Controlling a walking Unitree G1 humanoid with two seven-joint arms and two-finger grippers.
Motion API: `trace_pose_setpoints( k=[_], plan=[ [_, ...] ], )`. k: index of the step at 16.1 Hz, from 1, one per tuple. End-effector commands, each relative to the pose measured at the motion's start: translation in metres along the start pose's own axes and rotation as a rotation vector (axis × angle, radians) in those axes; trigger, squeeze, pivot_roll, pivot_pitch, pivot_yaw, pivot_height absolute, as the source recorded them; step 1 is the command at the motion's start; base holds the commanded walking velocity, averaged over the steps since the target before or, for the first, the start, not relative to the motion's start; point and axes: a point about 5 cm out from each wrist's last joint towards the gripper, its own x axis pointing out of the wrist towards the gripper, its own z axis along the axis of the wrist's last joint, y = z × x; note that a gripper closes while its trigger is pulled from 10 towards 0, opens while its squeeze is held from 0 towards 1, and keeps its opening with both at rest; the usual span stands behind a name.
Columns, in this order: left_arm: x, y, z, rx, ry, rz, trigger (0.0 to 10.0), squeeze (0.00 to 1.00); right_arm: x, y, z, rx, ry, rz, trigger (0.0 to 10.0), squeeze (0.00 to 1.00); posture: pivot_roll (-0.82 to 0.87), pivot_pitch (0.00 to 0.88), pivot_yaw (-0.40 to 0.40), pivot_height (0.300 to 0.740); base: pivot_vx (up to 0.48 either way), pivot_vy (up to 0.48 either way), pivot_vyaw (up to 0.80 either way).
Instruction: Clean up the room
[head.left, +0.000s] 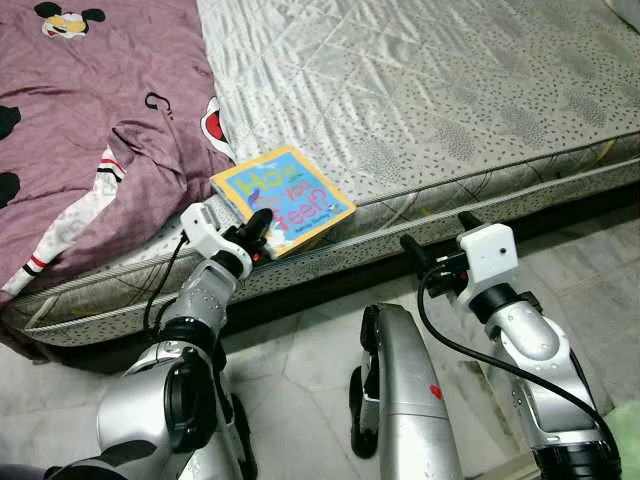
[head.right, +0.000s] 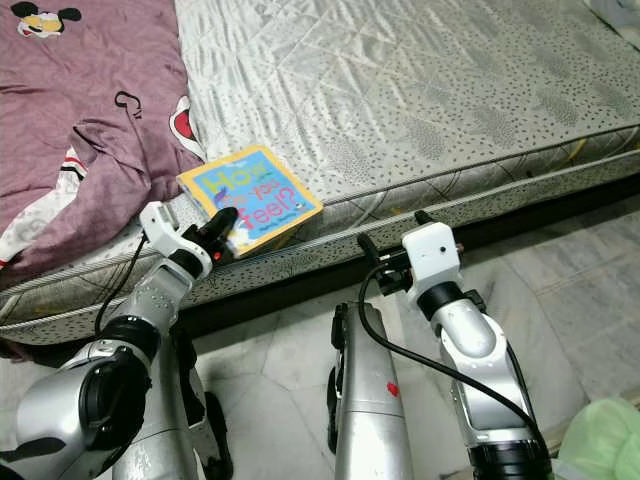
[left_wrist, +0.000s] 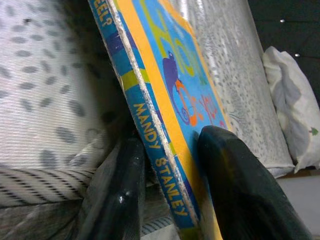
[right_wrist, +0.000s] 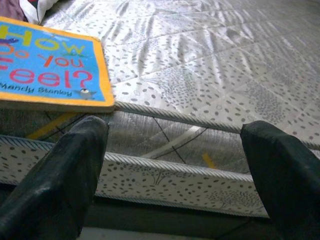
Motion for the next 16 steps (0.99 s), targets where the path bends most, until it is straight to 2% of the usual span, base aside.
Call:
trace_pose_setpoints(
  k=[1, 6, 10, 11, 12, 14, 15, 16],
  plan=[
    [0.0, 0.001, -0.002, -0.002, 0.014, 0.004, 0.0, 0.0, -0.001, 0.0, -0.004, -0.003, 0.012, 0.003, 10.0, 0.0, -0.16, 0.211, -0.033, 0.509, 0.0, 0.0, 0.0],
    [0.006, -0.008, 0.019, 0.014, -0.08, -0.001, 0.0, 0.0, 0.008, 0.002, -0.001, -0.002, -0.017, 0.013, 10.0, 0.0, -0.15, 0.19, -0.022, 0.509, 0.0, 0.0, 0.0],
    [0.008, -0.016, 0.05, 0.297, -0.192, 0.032, 0.0, 0.0, 0.015, 0.009, 0.001, 0.02, -0.046, 0.011, 10.0, 0.0, -0.13, 0.168, -0.006, 0.509, 0.0, 0.0, 0.0],
    [0.006, -0.02, 0.06, 0.423, -0.231, 0.031, 0.0, 0.0, 0.017, 0.013, 0.001, 0.036, -0.054, 0.012, 10.0, 0.0, -0.11, 0.16, 0.0, 0.509, 0.0, 0.0, 0.0],
    [0.004, -0.022, 0.067, 0.506, -0.258, 0.034, 0.0, 0.0, 0.018, 0.017, 0.001, 0.061, -0.059, 0.011, 10.0, 0.0, -0.1, 0.154, 0.005, 0.509, 0.0, 0.0, 0.0],
    [-0.009, -0.028, 0.078, 0.664, -0.332, 0.022, 0.0, 0.0, 0.026, 0.027, 0.0, 0.161, -0.05, -0.009, 10.0, 0.0, -0.05, 0.141, 0.017, 0.509, 0.0, 0.0, 0.0],
    [-0.016, -0.028, 0.079, 0.712, -0.349, 0.015, 0.0, 0.0, 0.029, 0.032, 0.0, 0.194, -0.036, -0.009, 10.0, 0.0, -0.05, 0.139, 0.019, 0.509, 0.0, 0.0, 0.0],
    [-0.029, -0.025, 0.081, 0.763, -0.362, 0.045, 0.0, 0.0, 0.033, 0.047, 0.005, 0.224, -0.067, 0.024, 10.0, 0.0, -0.03, 0.129, 0.037, 0.509, 0.0, 0.0, 0.0]
  ],
)
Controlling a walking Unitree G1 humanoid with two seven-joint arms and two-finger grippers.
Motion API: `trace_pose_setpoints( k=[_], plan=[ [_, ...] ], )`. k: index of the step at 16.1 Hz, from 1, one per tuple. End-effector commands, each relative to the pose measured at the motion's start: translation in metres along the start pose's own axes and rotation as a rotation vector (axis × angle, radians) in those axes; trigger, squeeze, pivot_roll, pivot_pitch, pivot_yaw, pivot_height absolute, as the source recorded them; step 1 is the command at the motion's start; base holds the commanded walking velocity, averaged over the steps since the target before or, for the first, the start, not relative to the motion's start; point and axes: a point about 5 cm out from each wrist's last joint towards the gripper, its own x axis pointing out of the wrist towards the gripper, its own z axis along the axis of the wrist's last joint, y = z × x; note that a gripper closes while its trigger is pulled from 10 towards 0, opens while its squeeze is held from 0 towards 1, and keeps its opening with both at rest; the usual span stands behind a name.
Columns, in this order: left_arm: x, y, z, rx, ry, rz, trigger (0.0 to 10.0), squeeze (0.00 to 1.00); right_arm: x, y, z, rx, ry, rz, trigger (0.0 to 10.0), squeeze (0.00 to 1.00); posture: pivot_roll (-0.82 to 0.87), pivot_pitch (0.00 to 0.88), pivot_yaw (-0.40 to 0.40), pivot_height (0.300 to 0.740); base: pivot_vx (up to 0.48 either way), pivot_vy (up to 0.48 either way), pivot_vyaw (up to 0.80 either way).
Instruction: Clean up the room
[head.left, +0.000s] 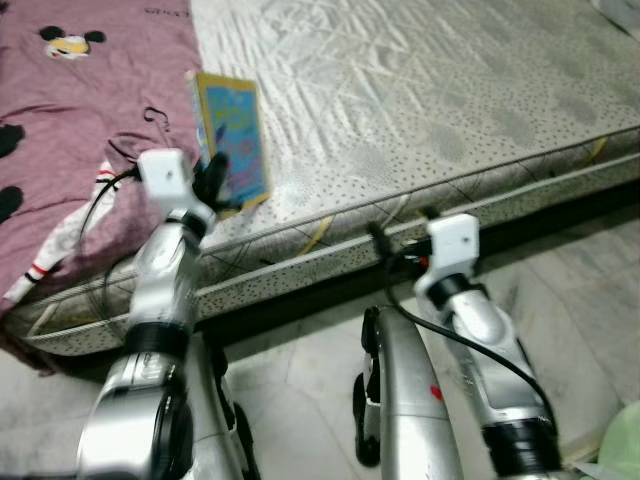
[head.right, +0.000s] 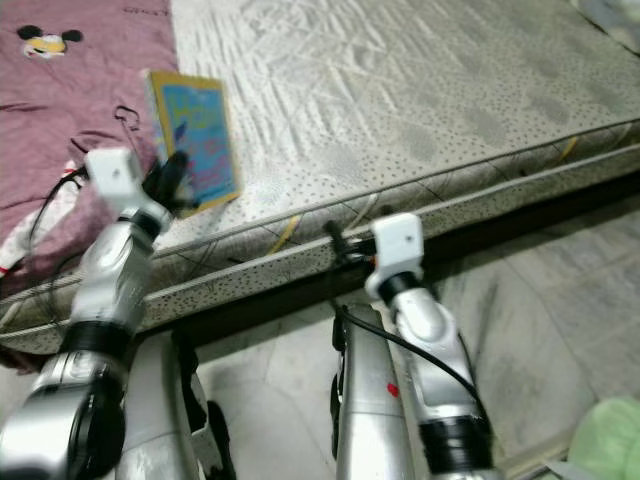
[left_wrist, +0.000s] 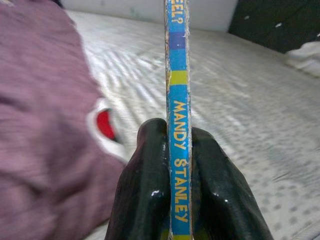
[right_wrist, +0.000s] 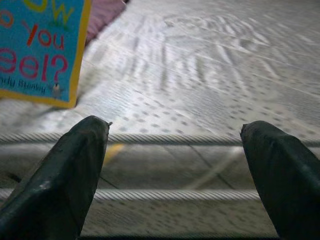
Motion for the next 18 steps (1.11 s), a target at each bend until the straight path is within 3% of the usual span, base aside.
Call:
trace_pose_setpoints(
  k=[1, 4, 6, 9, 18],
  plan=[
    [-0.011, 0.007, 0.01, 0.079, -0.019, 0.024, 0.0, 0.0, 0.002, 0.009, 0.0, 0.057, -0.011, -0.01, 10.0, 0.0, -0.02, 0.127, 0.043, 0.509, 0.0, 0.0, 0.0],
    [-0.04, 0.006, -0.002, 0.152, 0.01, 0.043, 0.0, 0.0, 0.007, 0.009, 0.001, 0.161, -0.034, -0.083, 10.0, 0.0, 0.0, 0.131, 0.054, 0.509, 0.0, 0.0, 0.0],
    [-0.052, -0.004, -0.018, 0.131, 0.073, 0.019, 0.0, 0.0, 0.011, 0.009, 0.003, 0.19, -0.047, -0.097, 10.0, 0.0, 0.0, 0.136, 0.052, 0.509, 0.0, 0.0, 0.0],
    [-0.051, -0.026, -0.018, 0.081, 0.08, 0.004, 0.0, 0.0, 0.019, 0.006, 0.01, 0.205, -0.078, -0.115, 10.0, 0.0, -0.01, 0.133, 0.046, 0.545, 0.0, 0.0, 0.0],
    [-0.048, -0.034, -0.019, 0.065, 0.11, 0.006, 0.0, 0.0, 0.025, -0.005, 0.013, 0.186, -0.091, -0.162, 10.0, 0.0, -0.02, 0.125, 0.04, 0.637, 0.0, 0.0, 0.0]
  ],
)
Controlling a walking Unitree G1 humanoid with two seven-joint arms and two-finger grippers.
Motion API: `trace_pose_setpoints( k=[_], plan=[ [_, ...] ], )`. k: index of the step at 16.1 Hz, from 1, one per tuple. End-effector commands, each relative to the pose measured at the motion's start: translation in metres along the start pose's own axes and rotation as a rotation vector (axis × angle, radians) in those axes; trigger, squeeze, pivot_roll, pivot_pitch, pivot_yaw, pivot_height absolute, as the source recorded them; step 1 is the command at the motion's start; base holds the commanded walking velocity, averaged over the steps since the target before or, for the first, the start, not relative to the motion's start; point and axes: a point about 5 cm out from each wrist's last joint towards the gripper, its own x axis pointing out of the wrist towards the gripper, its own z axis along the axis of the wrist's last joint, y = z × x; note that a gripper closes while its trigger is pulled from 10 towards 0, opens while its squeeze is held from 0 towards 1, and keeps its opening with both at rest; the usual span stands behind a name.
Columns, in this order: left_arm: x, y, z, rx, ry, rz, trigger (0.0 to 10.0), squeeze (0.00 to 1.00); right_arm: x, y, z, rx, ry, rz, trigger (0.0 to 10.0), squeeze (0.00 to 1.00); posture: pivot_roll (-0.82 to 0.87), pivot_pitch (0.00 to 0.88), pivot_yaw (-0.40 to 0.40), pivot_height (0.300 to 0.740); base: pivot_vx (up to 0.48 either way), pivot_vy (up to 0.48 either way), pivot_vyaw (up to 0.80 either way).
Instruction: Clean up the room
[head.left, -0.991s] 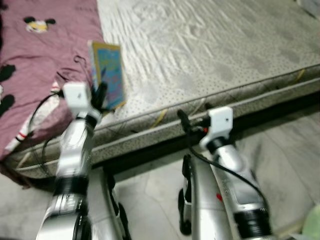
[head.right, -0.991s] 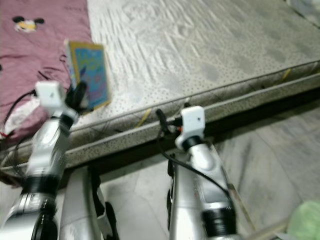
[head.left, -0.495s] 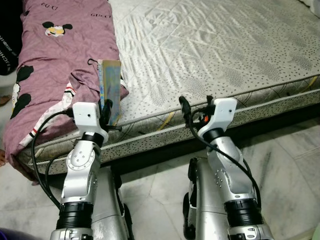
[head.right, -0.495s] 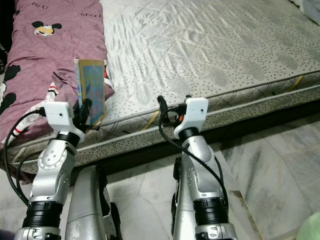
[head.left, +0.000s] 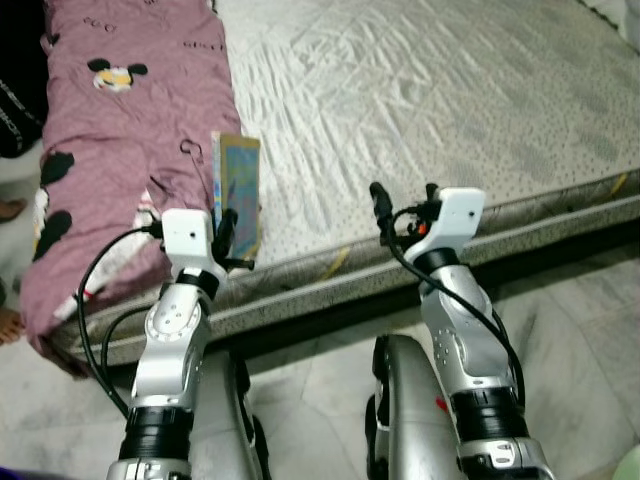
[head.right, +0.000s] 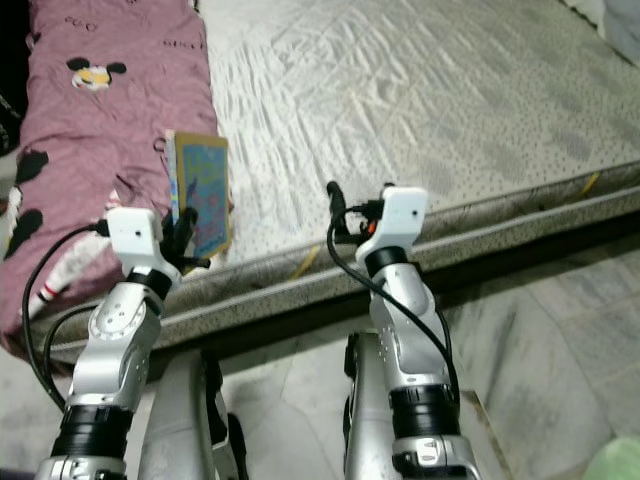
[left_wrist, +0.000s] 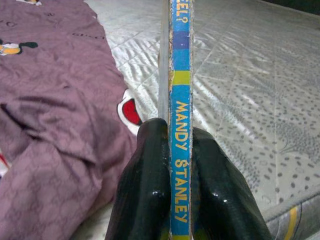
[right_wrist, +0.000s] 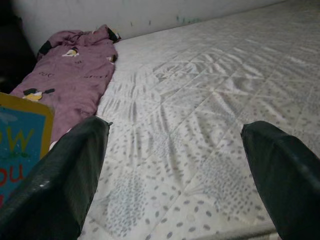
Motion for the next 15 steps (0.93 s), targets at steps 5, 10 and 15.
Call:
trace_pose_setpoints(
  k=[5, 10, 15],
  plan=[
    [0.001, -0.001, -0.002, 0.038, 0.022, -0.011, 2.2, 0.0, -0.002, -0.009, -0.004, -0.027, 0.011, -0.037, 10.0, 0.0, -0.02, 0.11, 0.037, 0.679, 0.0, 0.0, 0.0],
    [0.003, 0.0, -0.004, 0.071, 0.042, 0.032, 10.0, 0.0, -0.001, -0.014, -0.003, -0.037, 0.006, -0.055, 10.0, 0.0, -0.02, 0.114, 0.035, 0.717, 0.0, 0.0, 0.0],
    [0.007, -0.002, -0.003, 0.081, 0.035, 0.056, 10.0, 0.0, -0.001, -0.019, -0.004, -0.044, 0.008, -0.083, 10.0, 0.0, -0.03, 0.112, 0.039, 0.74, 0.0, 0.0, 0.0]
  ],
)
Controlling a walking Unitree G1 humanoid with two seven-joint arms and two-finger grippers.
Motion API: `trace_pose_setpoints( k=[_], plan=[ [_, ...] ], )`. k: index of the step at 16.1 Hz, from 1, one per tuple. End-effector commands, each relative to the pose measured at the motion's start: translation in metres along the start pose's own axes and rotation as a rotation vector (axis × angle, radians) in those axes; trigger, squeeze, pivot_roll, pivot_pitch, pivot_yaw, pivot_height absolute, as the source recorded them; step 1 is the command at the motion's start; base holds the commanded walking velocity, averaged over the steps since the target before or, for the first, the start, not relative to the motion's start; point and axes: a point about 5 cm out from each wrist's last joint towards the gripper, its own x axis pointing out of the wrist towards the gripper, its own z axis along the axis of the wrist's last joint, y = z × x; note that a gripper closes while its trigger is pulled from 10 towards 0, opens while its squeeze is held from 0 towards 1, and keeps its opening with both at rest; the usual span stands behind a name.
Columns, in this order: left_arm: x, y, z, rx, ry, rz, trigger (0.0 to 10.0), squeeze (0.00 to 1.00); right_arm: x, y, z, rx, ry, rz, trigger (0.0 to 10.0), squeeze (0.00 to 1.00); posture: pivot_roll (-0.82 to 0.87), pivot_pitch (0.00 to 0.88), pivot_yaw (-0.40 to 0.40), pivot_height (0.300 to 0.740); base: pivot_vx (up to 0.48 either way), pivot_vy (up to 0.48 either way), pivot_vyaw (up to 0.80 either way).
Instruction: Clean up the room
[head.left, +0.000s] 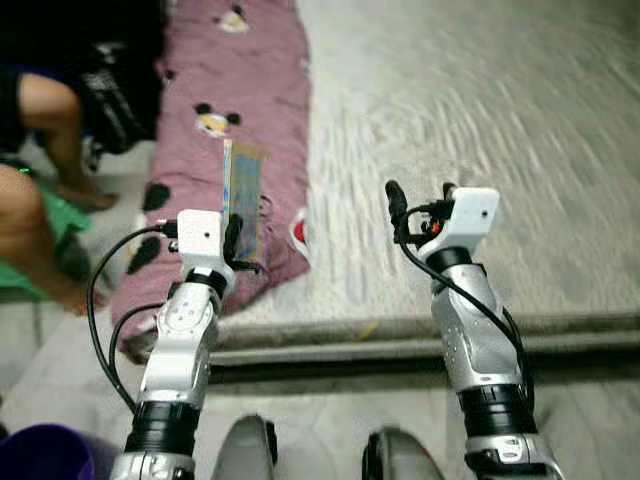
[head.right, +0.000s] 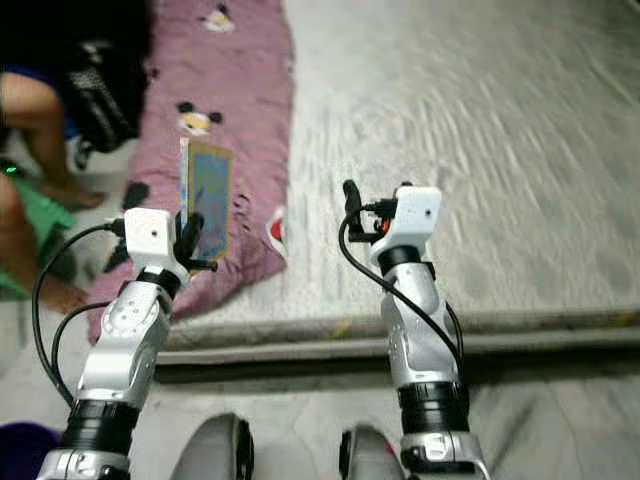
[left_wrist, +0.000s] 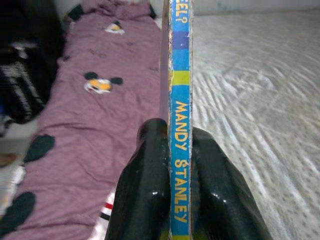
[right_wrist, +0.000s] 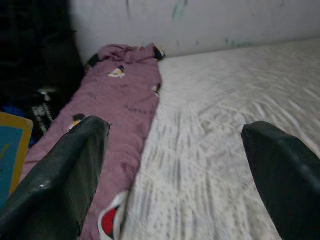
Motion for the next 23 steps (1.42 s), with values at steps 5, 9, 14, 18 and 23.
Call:
trace_pose_setpoints(
  k=[5, 9, 14, 18, 23],
  plan=[
    [0.003, 0.001, 0.001, 0.032, -0.014, 0.005, 10.0, 0.0, -0.004, -0.01, -0.009, -0.02, 0.03, -0.056, 10.0, 0.0, -0.03, 0.096, 0.051, 0.74, 0.0, 0.0, 0.0],
    [0.009, -0.001, 0.002, 0.048, -0.014, -0.017, 10.0, 0.0, -0.006, -0.014, -0.012, -0.011, 0.022, -0.107, 10.0, 0.0, -0.03, 0.074, 0.086, 0.74, 0.0, 0.0, 0.0],
    [0.013, -0.006, 0.001, 0.011, -0.02, -0.021, 10.0, 0.0, -0.006, -0.018, -0.014, -0.033, 0.037, -0.111, 10.0, 0.0, -0.04, 0.087, 0.045, 0.74, 0.0, 0.0, 0.0],
    [0.014, -0.018, 0.002, -0.019, -0.033, -0.041, 10.0, 0.0, -0.001, -0.019, -0.013, -0.051, 0.053, -0.088, 10.0, 0.0, -0.04, 0.098, 0.018, 0.74, 0.0, 0.0, -0.15],
    [0.016, -0.019, 0.003, -0.057, -0.041, -0.041, 10.0, 0.0, 0.0, -0.02, -0.013, -0.059, 0.051, -0.083, 10.0, 0.0, -0.05, 0.101, 0.019, 0.74, 0.0, 0.0, -0.22]
  ],
)
